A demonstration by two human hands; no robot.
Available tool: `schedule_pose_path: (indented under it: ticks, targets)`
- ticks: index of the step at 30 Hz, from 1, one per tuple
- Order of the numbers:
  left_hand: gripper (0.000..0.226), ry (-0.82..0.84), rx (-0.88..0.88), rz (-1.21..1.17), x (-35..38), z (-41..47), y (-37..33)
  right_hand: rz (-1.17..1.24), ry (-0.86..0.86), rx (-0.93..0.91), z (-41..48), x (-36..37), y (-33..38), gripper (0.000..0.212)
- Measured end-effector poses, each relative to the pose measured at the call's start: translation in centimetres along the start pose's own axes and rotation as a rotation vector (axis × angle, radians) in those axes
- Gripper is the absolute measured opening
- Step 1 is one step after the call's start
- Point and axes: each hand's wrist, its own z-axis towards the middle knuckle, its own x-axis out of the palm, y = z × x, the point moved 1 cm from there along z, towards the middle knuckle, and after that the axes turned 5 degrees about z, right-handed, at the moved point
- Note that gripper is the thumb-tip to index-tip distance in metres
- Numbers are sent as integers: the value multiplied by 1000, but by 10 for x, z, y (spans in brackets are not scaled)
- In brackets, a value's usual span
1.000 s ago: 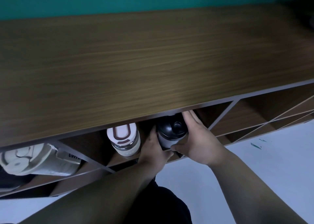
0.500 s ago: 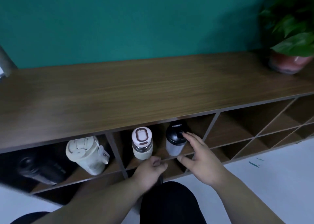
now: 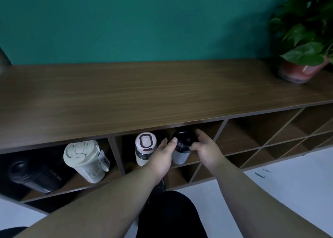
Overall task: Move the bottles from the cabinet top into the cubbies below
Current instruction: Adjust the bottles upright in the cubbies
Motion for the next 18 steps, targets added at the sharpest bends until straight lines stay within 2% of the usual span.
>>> schedule_pose_path:
  ticks: [2,5,7,11,18]
  targets:
    - [116,30,-1,55,4,6,0,-37,38,-4,12,-2,-4,95]
    - [81,87,0,157,13,8,0,-122,74,-11,15,1,0,87]
    - [68,95,-28,214,17,10,2,-164,89,-18,18,2,-4,76]
    - [70,109,-61,257,24,10,8,-212,93,-50,21,2,-12,70]
    - [78,119,-67,271,30,9,11,-200,91,-89,22,-1,-15,72]
